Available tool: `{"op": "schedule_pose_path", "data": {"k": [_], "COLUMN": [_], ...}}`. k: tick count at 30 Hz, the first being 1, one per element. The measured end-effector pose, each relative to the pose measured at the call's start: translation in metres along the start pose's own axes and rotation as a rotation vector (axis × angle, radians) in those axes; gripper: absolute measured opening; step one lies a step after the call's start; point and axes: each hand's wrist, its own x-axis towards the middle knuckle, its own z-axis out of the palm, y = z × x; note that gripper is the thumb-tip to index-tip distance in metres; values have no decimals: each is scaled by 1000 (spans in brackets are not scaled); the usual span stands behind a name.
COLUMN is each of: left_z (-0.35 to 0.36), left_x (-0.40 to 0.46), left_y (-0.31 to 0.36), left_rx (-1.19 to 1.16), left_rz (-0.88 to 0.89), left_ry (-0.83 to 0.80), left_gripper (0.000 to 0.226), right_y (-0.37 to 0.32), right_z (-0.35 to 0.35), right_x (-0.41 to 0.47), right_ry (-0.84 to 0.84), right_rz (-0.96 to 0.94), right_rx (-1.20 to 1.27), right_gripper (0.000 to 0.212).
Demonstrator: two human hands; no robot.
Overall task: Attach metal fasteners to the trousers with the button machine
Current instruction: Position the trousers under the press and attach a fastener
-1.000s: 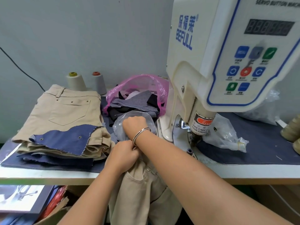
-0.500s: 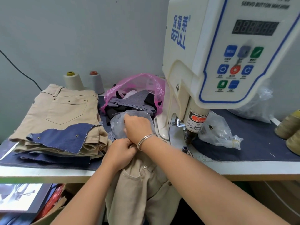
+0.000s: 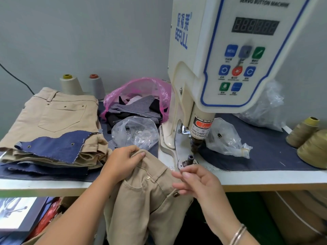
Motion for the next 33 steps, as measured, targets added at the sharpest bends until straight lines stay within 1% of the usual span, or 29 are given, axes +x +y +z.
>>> {"op": "schedule_pose_path", "data": {"k": [3, 6, 8, 10, 13, 15, 18, 21, 24, 30, 33], "left_z": [0, 0, 0, 1, 1, 1, 1, 1, 1, 1, 2], "left_x": [0, -1, 0, 0, 0, 1, 2, 1, 1, 1, 1], "left_y": [1, 1, 1, 1, 0, 0, 0, 0, 0, -1, -1], "left_rx": [8, 18, 17, 18, 16, 19, 31, 29, 17, 18, 16], "left_rz": [-4, -9, -11, -13, -11, -12, -10, -7, -6, -5, -6], "left_ry": [11, 15, 19, 19, 23, 26, 23, 25, 27, 28, 36], "left_gripper": [19, 15, 14, 13, 12, 12, 11, 11, 10, 11, 10], "right_y": [-1, -4, -4, -1, 5, 8, 9, 10, 13, 15, 6], "right_z": [-14, -23, -26, -26, -28, -29, -28, -27, -28, -35, -50], "right_x": [4, 18, 29, 39, 51, 54, 53, 51, 51, 49, 50], "right_ry": [101, 234, 288, 283, 229, 208, 201, 181, 165, 184, 204], "right_rz": [-24, -117, -161, -126, 19, 71, 81, 48, -5, -179, -296], "right_rx": [-34, -45, -41, -30, 70, 120, 157, 175, 123, -117, -202], "right_gripper": [9, 10, 12, 13, 10, 17, 25, 23, 13, 32, 36]}}
